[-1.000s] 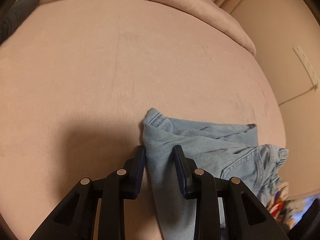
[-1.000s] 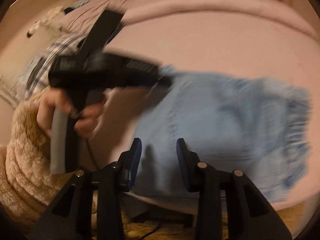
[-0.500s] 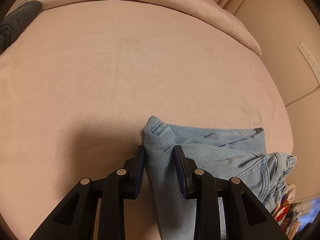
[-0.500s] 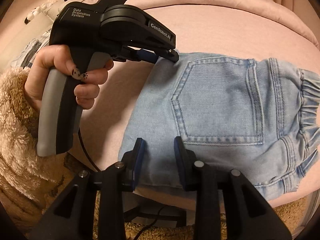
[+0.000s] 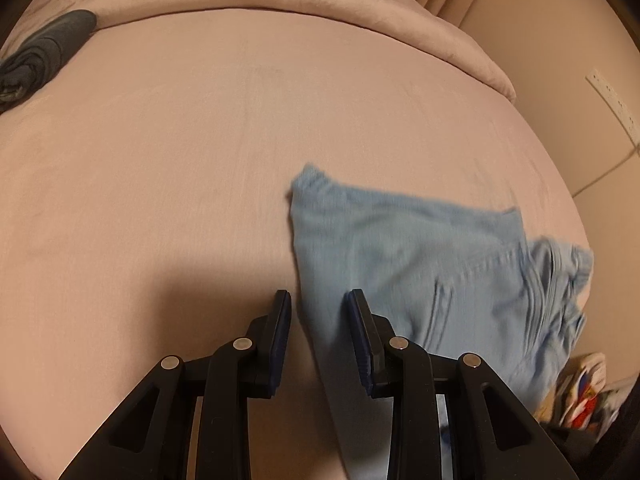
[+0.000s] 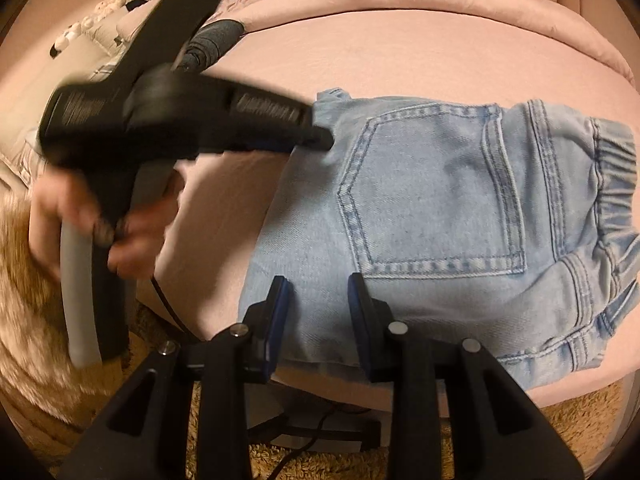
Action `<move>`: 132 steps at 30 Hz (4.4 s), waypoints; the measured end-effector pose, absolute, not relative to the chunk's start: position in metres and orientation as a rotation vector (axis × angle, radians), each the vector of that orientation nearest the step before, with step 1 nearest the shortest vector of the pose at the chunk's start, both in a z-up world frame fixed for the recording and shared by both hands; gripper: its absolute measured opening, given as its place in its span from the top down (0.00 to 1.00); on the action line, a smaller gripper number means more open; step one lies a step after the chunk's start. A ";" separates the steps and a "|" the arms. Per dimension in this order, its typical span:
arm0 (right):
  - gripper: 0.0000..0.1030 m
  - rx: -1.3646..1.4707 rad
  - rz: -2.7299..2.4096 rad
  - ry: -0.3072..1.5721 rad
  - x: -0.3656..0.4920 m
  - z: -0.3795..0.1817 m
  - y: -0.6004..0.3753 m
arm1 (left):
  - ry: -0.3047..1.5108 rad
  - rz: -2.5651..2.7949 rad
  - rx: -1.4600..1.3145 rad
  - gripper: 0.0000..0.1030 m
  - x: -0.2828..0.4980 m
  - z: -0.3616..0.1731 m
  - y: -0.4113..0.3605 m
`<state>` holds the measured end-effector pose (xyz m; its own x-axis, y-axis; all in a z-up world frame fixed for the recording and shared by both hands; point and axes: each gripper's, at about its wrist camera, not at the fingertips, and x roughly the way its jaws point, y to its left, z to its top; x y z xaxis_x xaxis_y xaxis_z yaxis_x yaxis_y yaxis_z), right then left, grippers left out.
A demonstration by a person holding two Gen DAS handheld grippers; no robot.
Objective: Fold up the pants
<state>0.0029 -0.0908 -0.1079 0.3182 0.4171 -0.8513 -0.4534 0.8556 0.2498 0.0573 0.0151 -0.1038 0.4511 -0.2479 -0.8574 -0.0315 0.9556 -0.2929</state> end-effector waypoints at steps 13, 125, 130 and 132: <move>0.71 0.060 0.531 1.045 0.002 -0.089 -0.144 | 1.067 -0.137 -0.298 0.69 -0.007 -0.101 0.004; 0.00 0.288 0.419 1.180 0.084 -0.110 -0.265 | 1.112 -0.158 -0.299 0.09 0.047 -0.119 -0.017; 0.17 0.321 0.466 1.147 0.091 -0.113 -0.253 | 1.123 -0.206 -0.343 0.39 0.052 -0.115 -0.026; 0.27 0.304 0.447 1.145 0.091 -0.113 -0.246 | 1.124 -0.200 -0.355 0.46 0.052 -0.114 -0.028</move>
